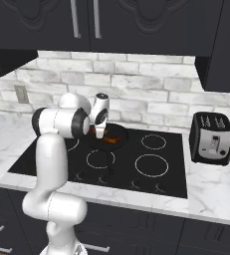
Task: Take the chicken drumsticks from the pan and place one on each plate on the dining counter.
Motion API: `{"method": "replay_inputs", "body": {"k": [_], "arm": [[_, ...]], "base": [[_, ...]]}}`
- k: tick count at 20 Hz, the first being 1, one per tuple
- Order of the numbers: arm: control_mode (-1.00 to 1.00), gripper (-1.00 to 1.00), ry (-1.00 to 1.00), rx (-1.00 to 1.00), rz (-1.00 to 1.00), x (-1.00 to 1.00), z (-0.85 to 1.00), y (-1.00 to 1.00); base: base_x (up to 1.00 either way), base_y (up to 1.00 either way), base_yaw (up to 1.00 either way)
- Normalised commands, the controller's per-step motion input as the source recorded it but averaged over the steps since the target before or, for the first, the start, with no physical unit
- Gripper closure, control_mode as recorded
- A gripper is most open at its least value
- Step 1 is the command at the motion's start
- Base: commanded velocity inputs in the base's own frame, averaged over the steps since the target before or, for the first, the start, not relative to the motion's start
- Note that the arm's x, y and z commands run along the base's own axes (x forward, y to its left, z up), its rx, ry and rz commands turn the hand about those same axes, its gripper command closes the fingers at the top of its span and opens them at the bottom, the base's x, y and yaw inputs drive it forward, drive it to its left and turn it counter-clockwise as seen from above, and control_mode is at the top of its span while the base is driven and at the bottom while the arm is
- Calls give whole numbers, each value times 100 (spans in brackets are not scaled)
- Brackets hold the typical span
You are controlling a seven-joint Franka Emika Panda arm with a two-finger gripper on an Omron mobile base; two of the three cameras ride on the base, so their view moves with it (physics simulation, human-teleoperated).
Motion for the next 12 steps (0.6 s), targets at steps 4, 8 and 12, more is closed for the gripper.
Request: {"method": "replay_inputs", "body": {"k": [4,8,12], "arm": [[-100,100,0,0,0,-72,100,-1],[-100,100,0,0,1,-100,100,-6],[-100,100,5,0,2,-100,98,-1]], "base": [[0,0,0],[0,0,0],[0,0,0]]}}
